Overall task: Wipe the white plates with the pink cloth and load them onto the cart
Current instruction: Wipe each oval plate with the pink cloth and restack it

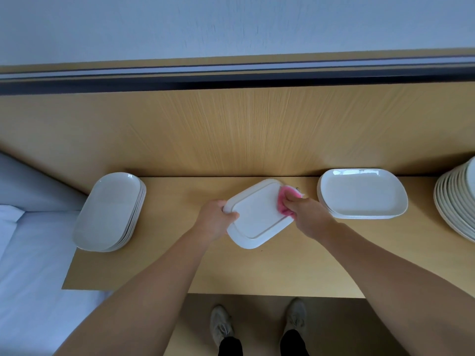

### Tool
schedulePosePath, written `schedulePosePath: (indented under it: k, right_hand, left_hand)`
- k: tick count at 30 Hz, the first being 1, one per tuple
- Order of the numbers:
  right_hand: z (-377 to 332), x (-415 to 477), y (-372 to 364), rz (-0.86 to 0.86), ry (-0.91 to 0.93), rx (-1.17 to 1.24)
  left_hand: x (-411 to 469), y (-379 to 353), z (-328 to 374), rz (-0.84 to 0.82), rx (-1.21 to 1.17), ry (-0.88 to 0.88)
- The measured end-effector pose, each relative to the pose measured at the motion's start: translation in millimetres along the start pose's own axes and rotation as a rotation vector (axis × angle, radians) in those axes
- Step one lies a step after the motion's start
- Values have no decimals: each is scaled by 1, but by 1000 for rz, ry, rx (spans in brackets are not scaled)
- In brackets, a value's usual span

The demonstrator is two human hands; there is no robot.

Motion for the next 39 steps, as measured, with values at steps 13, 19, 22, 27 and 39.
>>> schedulePosePath:
  k: [13, 19, 22, 27, 39]
  right_hand:
    - [-30, -24, 81, 211, 153, 427]
    - [-72, -16, 107, 185, 262, 479]
    - [-98, -11, 114, 175, 312, 506]
    - [-136, 0, 125, 146, 395, 520]
    - [-202, 18, 129, 207, 439, 500]
  left_hand:
    - [-60, 26, 29, 27, -154, -97]
    - [-102, 67, 31, 149, 2, -260]
    - [-116, 84, 22, 259, 106, -300]
    - [-129, 119, 5, 452, 341, -335]
    - [-129, 190, -36, 554, 704, -289]
Point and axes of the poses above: each hand's wrist, its own x-axis towards the middle knuckle, its own y-axis out of the back of the hand, z = x × y, the point moved 1 cm from there along x, towards the middle knuckle, and after that the axes turned 15 degrees about -x, right-handed, at the moved point
